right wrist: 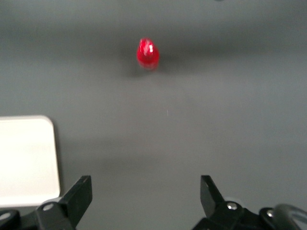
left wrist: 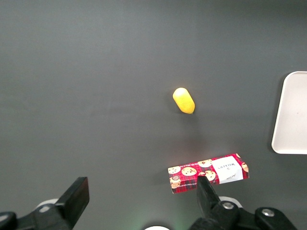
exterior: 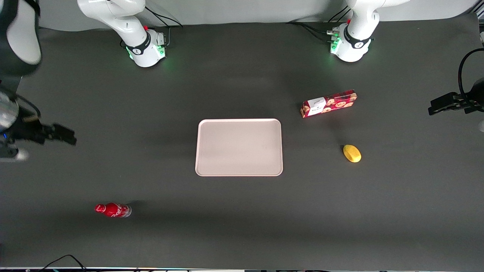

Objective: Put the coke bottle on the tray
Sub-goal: 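Move the open right gripper down toward the red Coca-Cola bottle, then close the right gripper around the bottle's neck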

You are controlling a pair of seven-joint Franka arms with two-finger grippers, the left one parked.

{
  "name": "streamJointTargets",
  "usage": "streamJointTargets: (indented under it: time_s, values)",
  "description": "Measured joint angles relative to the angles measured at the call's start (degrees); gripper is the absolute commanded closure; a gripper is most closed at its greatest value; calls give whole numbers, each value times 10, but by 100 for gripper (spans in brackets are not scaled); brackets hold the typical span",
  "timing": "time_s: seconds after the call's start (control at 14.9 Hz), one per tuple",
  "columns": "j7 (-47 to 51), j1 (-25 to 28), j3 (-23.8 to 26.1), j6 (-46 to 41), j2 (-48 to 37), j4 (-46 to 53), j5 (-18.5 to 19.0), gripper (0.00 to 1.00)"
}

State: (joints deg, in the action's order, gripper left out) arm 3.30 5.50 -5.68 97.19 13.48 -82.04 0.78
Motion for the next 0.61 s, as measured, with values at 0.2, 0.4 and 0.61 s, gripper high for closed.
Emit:
streamJointTargets:
  time_s: [0.2, 0.4, 0.61]
  values:
    - [-1, 1, 0, 97, 102, 53, 0, 0]
    - [-18, 1, 0, 184, 163, 67, 0, 0]
    - [-30, -2, 0, 258, 202, 69, 0, 0]
